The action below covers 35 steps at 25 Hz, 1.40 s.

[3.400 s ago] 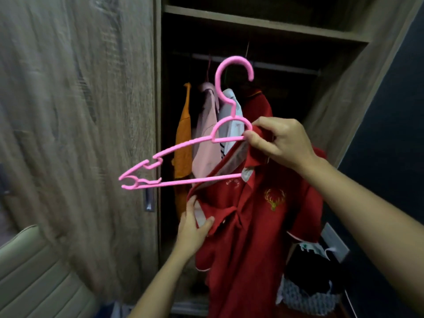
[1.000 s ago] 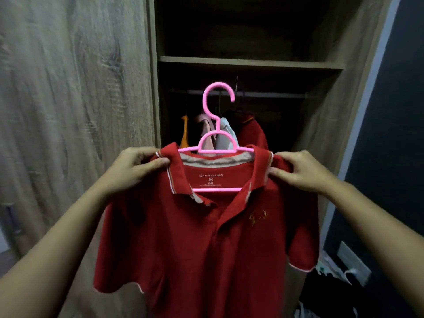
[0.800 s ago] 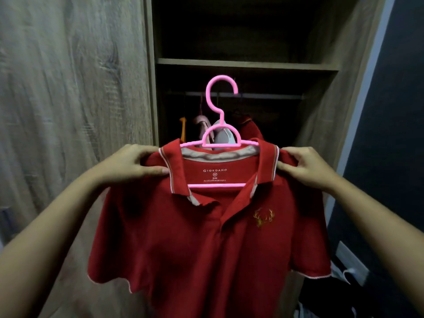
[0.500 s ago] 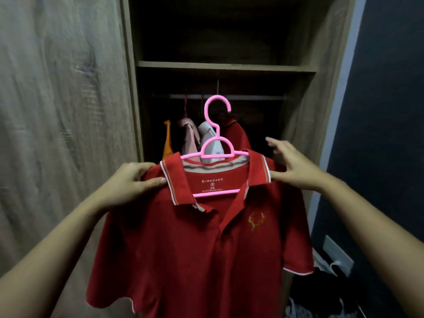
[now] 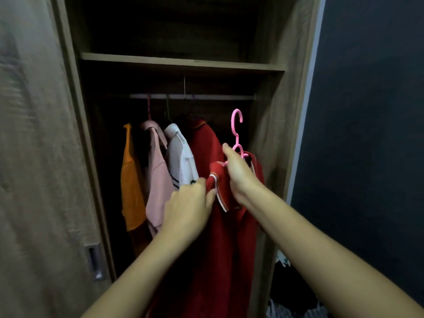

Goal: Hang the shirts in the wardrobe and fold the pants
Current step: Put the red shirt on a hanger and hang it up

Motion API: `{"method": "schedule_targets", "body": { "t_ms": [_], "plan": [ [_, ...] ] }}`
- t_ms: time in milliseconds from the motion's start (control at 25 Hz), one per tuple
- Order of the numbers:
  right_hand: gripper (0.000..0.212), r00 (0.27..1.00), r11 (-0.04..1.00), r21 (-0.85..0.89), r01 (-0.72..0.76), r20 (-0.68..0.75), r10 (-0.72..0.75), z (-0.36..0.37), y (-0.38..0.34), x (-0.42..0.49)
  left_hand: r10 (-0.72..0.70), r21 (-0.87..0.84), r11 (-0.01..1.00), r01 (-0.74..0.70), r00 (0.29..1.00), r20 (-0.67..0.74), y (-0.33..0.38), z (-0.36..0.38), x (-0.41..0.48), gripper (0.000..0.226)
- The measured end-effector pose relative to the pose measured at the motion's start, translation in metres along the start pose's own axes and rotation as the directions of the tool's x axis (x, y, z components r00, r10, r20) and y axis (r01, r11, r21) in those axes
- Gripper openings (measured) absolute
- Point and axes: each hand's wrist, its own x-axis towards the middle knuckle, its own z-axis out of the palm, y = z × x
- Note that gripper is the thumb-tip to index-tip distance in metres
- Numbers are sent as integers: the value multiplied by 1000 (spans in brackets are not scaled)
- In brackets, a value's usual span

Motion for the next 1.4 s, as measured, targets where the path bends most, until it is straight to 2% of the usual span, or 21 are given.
{"method": "schedule_targets", "body": {
  "t_ms": [40, 120, 160, 280, 440, 520, 560, 640, 680, 720, 800, 880, 1120, 1400],
  "plan": [
    [98, 999, 1000, 27, -2, -33, 3, -7, -5, 8, -5, -74, 997, 8, 999, 39, 2, 2, 7, 46],
    [53, 995, 1000, 14, 23, -96, -22, -17, -17, 18, -41, -185, 981, 56, 996, 85, -1, 6, 26, 55],
    [38, 991, 999, -28, 43, -126, -46, -26, -19, 31, -69, -204, 976, 81, 995, 65, -5, 10, 40, 52],
    [20, 976, 976, -182, 121, -156, -151, -47, -29, 61, -111, -162, 982, 98, 991, -74, -9, 29, 92, 37],
    [27, 974, 907, -372, 198, -31, -226, -66, -42, 109, -54, -108, 994, 30, 973, -222, 3, 65, 172, 34],
    [23, 964, 806, -537, 247, 55, -258, -79, -49, 129, 11, -89, 995, -36, 964, -265, 3, 91, 210, 37],
    [25, 954, 679, -679, 279, 114, -278, -84, -51, 141, 19, -80, 996, -40, 970, -240, 1, 104, 227, 42],
    [36, 934, 331, -892, 306, 215, -285, -89, -56, 161, -37, -91, 996, 22, 986, -162, -5, 126, 248, 48],
    [41, 924, 212, -926, 313, 245, -295, -90, -60, 173, -77, -108, 992, 60, 985, -157, -8, 135, 255, 47],
    [46, 920, 156, -938, 311, 256, -297, -90, -63, 185, -100, -124, 989, 78, 979, -179, -11, 142, 260, 42],
    [54, 911, 92, -947, 308, 266, -314, -84, -73, 207, -93, -125, 990, 64, 966, -241, -15, 149, 267, 29],
    [53, 911, 78, -948, 308, 270, -312, -74, -80, 228, -62, -91, 995, 40, 967, -246, -17, 153, 273, 25],
    [37, 944, 59, -964, 260, 241, -227, -49, -84, 284, -66, -53, 997, 54, 968, -242, -19, 162, 279, 52],
    [34, 926, 11, -946, 325, 316, -205, -42, -69, 315, -47, -98, 995, 22, 965, -257, -13, 159, 281, 60]
  ]
}}
